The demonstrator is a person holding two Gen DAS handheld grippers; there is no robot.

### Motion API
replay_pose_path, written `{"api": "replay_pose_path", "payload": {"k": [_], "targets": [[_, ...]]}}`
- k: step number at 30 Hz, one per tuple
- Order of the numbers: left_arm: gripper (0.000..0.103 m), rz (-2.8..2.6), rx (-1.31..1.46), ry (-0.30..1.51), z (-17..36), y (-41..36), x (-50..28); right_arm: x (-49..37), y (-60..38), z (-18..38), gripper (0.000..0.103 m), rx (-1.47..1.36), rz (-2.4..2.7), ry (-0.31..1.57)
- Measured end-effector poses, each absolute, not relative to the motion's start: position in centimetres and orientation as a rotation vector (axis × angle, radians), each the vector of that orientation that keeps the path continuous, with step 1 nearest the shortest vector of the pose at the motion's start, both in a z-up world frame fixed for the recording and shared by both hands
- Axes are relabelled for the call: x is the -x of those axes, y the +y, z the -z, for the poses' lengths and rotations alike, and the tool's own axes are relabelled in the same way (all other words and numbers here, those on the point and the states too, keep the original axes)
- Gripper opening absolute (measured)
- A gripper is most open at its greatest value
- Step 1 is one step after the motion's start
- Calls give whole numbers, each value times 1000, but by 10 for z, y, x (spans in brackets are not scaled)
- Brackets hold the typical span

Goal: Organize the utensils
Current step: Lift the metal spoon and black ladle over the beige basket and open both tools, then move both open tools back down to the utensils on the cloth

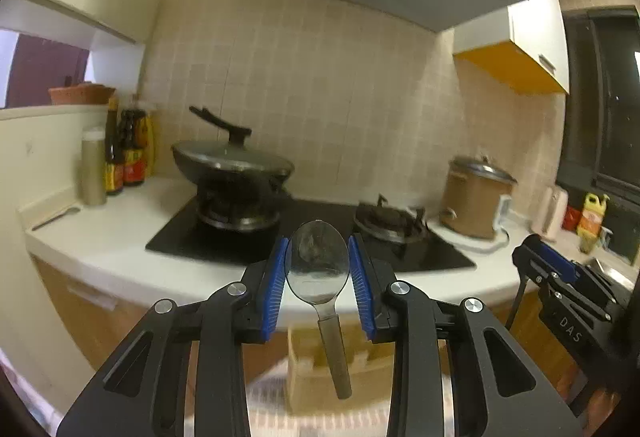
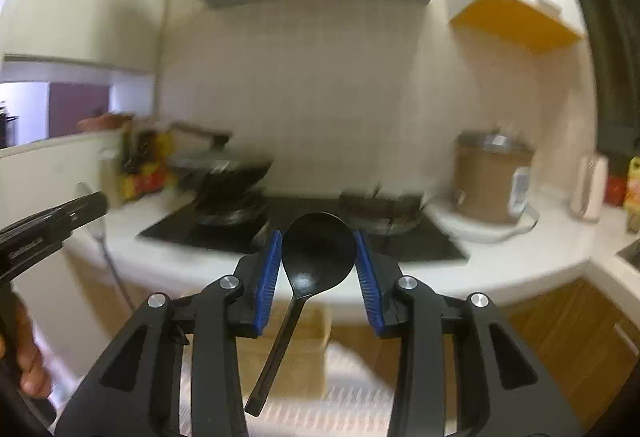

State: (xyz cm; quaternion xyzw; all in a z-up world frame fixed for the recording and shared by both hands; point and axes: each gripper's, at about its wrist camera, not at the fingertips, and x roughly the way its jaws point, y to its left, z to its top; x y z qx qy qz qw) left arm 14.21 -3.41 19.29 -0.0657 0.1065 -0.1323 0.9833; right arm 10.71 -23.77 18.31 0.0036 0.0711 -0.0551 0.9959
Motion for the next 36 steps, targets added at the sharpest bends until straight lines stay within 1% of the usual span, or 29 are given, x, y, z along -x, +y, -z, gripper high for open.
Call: {"api": "replay_pose_path", "payload": {"k": [6,12,15,21,22,23,24,25,28,36], "targets": [[29,221,125,184,-177,-45,-183,-163,-242,-165,34,29,227,97],[29,206,126,219,-149,-48,-205,-201,-237,-126,34,93,229,172],[30,208,103,241,-138,-51,-209,-204,-234,-112,35,100,208,205],[31,260,90,301,-127,-49,-207,-197,-240,-105,35,41,172,262],[35,266,88,306,-127,-49,-206,-196,-241,-104,37,29,162,273],[43,275,89,312,-127,-49,-204,-194,-242,-105,51,12,147,286],[49,281,90,313,-128,-47,-201,-190,-244,-105,66,-11,126,293],[52,280,89,308,-129,-46,-197,-185,-245,-106,67,-25,117,290],[52,290,78,298,-133,-44,-185,-174,-250,-111,67,-71,81,315],[52,308,98,263,-154,-24,-146,-128,-266,-133,67,-156,49,307]]}}
